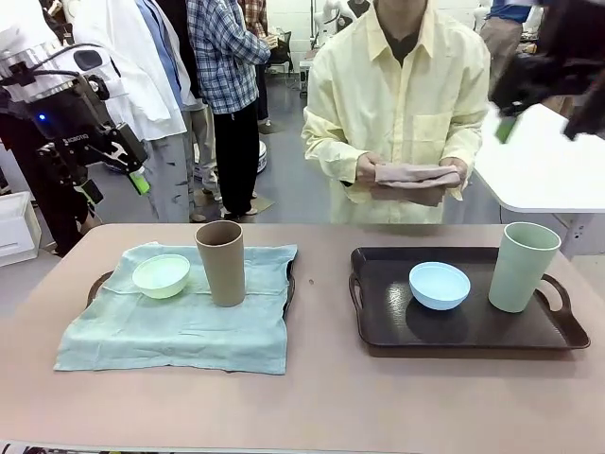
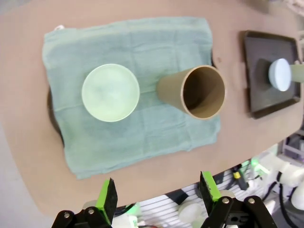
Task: Set up a tray with a mat and arrange the tableware.
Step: Pick up the Picnic Bowl and Reusable plastic cup from the Handle tray in front of the human's position and hold them in the air.
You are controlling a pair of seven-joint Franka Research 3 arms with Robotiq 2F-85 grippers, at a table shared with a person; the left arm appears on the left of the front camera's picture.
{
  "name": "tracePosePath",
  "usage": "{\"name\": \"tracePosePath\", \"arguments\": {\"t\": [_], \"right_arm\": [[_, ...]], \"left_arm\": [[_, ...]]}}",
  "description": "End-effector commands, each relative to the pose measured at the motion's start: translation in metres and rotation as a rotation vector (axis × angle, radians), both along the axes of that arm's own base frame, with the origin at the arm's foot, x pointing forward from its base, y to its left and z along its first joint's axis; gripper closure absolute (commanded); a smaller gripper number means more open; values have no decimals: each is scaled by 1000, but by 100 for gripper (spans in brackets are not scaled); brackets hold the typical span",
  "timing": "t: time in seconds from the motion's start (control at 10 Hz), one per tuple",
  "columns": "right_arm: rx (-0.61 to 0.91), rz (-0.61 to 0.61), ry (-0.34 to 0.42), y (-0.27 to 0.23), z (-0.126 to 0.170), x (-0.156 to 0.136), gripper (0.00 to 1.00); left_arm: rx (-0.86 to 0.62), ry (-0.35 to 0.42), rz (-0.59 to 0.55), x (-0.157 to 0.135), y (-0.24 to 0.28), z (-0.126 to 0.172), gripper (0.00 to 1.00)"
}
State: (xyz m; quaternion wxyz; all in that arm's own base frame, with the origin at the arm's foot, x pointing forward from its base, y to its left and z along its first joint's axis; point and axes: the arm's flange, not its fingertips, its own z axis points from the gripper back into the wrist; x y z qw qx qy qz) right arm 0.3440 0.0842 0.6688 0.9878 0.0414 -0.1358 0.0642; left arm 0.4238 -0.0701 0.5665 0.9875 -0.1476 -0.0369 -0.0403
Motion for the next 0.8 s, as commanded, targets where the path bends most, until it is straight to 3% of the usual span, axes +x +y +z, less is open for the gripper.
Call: {"name": "tracePosePath", "arguments": {"t": [0.0, 0.2, 0.4, 0.7], "right_arm": [[92, -28, -21, -53, -16, -9, 0], [308, -39, -74, -124, -23, -11, 0], [544, -54, -115, -167, -45, -22, 0], [783, -84, -137, -229, -88, -49, 0]], "left_arm": [[-89, 2, -17, 8, 10, -3, 8], [-216, 21, -15, 14, 18, -5, 8], [-388, 97, -20, 11, 37, -1, 8], [-413, 219, -15, 7, 54, -17, 8]]}}
